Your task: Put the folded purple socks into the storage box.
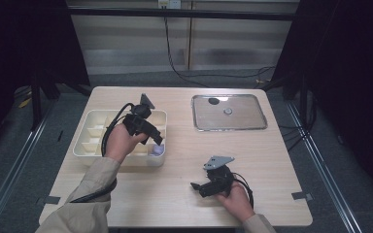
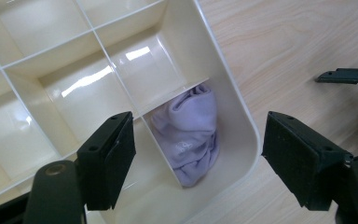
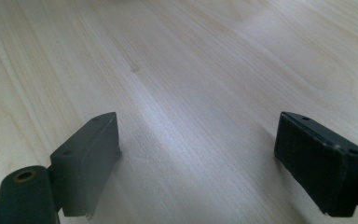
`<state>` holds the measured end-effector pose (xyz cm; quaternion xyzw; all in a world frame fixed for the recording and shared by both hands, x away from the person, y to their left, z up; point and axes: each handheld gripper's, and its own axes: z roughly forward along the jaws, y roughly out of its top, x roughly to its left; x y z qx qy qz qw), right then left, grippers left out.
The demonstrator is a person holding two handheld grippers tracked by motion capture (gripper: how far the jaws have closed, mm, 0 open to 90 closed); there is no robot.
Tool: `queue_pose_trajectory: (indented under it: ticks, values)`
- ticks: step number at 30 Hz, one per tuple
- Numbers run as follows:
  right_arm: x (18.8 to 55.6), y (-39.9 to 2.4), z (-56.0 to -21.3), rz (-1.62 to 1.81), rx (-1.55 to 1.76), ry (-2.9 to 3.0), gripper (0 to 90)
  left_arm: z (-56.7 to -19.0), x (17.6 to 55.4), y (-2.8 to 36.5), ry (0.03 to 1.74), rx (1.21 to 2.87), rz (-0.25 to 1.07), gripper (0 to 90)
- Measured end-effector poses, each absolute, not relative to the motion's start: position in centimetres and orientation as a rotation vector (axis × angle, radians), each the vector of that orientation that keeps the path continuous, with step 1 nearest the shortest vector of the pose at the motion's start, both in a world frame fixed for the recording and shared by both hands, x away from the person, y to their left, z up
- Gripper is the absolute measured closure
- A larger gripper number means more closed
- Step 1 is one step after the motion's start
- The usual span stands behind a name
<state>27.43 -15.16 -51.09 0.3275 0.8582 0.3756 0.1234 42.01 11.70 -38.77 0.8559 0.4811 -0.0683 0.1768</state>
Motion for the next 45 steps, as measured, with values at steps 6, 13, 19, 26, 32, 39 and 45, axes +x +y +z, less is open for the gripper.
queue_pose_trajectory:
  ticks: [6,13,19,26,32,39,45]
  values:
    - [27.4,-15.2,-51.1,1.094,0.958,2.502,13.5,-38.7,41.8,11.7,1.346,2.439,-0.194,24.9]
    - [27.4,-15.2,-51.1,1.094,0.957,2.503,13.5,-38.4,41.7,11.9,1.336,2.444,-0.191,25.0]
    - [27.4,-15.2,-51.1,1.095,0.956,2.502,13.5,-38.4,41.4,12.0,1.327,2.448,-0.194,25.0]
    - [27.4,-15.2,-51.1,1.094,0.958,2.502,13.5,-38.5,41.1,12.2,1.321,2.45,-0.202,25.1]
    - [27.4,-15.2,-51.1,1.094,0.958,2.502,13.5,-38.5,40.9,12.6,1.314,2.455,-0.207,25.2]
    - [27.4,-15.2,-51.1,1.094,0.957,2.502,13.5,-38.4,40.6,13.0,1.302,2.455,-0.209,25.2]
    - [27.4,-15.2,-51.1,1.094,0.959,2.502,13.4,-38.1,40.3,13.3,1.293,2.459,-0.201,25.2]
